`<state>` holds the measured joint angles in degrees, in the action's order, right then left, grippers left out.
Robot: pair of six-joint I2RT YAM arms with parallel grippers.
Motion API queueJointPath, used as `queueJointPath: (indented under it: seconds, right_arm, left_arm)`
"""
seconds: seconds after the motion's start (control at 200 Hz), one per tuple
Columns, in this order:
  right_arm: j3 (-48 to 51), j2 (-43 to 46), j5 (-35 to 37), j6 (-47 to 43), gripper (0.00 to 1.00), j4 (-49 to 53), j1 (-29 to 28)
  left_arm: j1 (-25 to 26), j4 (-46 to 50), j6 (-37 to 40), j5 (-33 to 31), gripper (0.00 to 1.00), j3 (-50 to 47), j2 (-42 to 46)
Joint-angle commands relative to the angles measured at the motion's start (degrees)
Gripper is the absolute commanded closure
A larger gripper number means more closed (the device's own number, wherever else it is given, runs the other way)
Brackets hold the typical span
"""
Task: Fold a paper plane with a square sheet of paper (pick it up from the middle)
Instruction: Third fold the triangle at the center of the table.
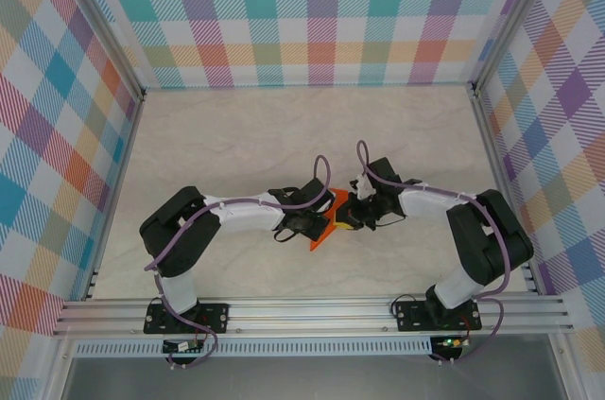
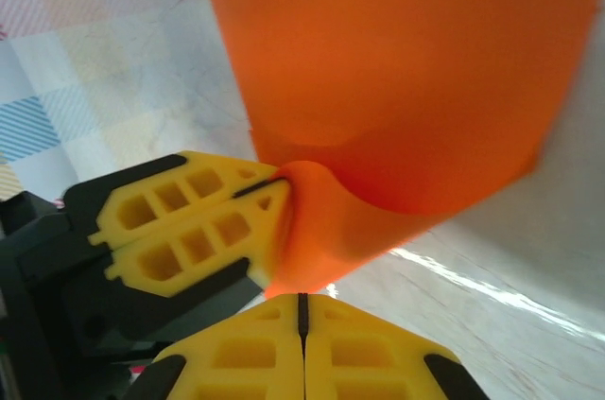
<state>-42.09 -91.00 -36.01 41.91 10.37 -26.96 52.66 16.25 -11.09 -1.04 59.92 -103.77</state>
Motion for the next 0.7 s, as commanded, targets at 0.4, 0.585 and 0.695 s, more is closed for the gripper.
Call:
queueJointPath:
  seconds: [0.4,0.585,0.695]
  right_arm:
    - [3.1,-7.2,-2.0,5.1,0.96,-13.5,-0.9]
    - [3.8,-9.2,0.3,3.8,0.96,-13.4,-0.9]
    - [3.4,-10.0,-0.7,3.4,0.97,-12.9,-0.8]
  left_arm:
    - [-0.7,0.8,-0.2,-0.4,1.0,-1.0,0.8]
    - [-0.8,1.1,-0.2,-0.8,1.0,-1.1,0.5]
    - [-0.8,1.1,-0.3,-1.6,1.0,-1.6,0.9]
